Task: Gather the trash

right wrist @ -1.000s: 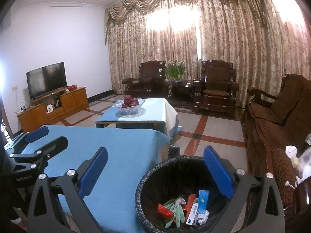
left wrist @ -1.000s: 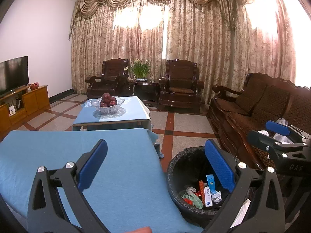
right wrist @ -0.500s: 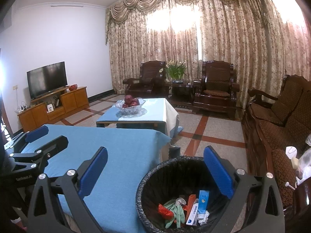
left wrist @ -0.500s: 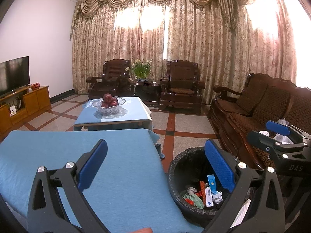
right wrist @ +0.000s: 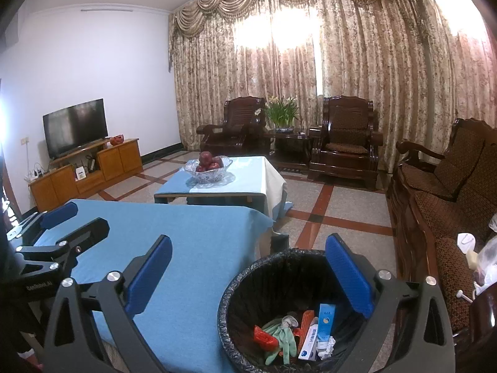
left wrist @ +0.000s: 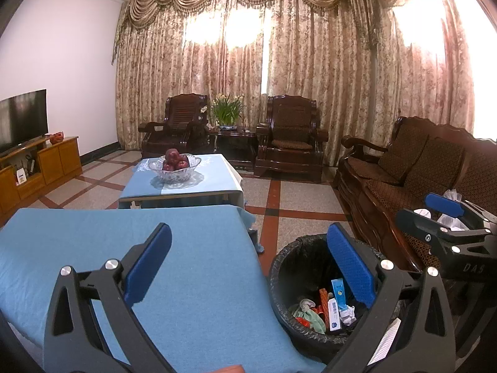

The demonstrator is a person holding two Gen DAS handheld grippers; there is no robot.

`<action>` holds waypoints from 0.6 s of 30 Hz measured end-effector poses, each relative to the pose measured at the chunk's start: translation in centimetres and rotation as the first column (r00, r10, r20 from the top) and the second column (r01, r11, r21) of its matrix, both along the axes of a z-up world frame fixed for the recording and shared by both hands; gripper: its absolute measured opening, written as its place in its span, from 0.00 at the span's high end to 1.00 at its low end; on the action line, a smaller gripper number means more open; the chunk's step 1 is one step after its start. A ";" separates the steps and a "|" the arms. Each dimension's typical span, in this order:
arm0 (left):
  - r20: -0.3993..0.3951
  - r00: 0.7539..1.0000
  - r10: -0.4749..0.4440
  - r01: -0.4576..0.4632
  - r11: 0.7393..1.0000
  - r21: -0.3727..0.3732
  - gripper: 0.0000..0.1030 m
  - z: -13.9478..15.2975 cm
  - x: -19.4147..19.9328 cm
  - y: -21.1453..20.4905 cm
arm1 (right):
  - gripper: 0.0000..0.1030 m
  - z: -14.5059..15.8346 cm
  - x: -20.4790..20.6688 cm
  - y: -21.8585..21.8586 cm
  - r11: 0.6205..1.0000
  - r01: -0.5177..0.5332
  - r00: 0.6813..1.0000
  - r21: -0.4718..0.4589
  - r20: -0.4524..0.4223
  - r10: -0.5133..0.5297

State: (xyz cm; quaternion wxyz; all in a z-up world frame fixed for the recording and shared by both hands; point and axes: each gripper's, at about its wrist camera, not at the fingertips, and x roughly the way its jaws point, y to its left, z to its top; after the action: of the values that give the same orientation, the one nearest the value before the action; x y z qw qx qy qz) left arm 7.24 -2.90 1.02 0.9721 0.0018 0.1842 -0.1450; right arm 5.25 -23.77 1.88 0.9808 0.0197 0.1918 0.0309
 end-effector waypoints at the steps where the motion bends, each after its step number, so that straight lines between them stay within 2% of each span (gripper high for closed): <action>1: -0.001 1.000 0.000 0.000 1.000 -0.001 0.05 0.0 0.0 0.0 | 0.06 0.0 0.0 0.0 1.000 0.000 1.000 0.000 0.000 0.000; 18: -0.001 1.000 -0.001 0.001 1.000 0.001 0.06 0.0 0.0 0.1 | 0.06 0.0 0.0 0.1 1.000 0.000 1.000 -0.001 0.000 0.000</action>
State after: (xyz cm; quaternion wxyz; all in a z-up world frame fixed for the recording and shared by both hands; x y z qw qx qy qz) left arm 7.26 -2.84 1.01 0.9720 0.0022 0.1845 -0.1453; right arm 5.25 -23.68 1.84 0.9807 0.0194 0.1919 0.0308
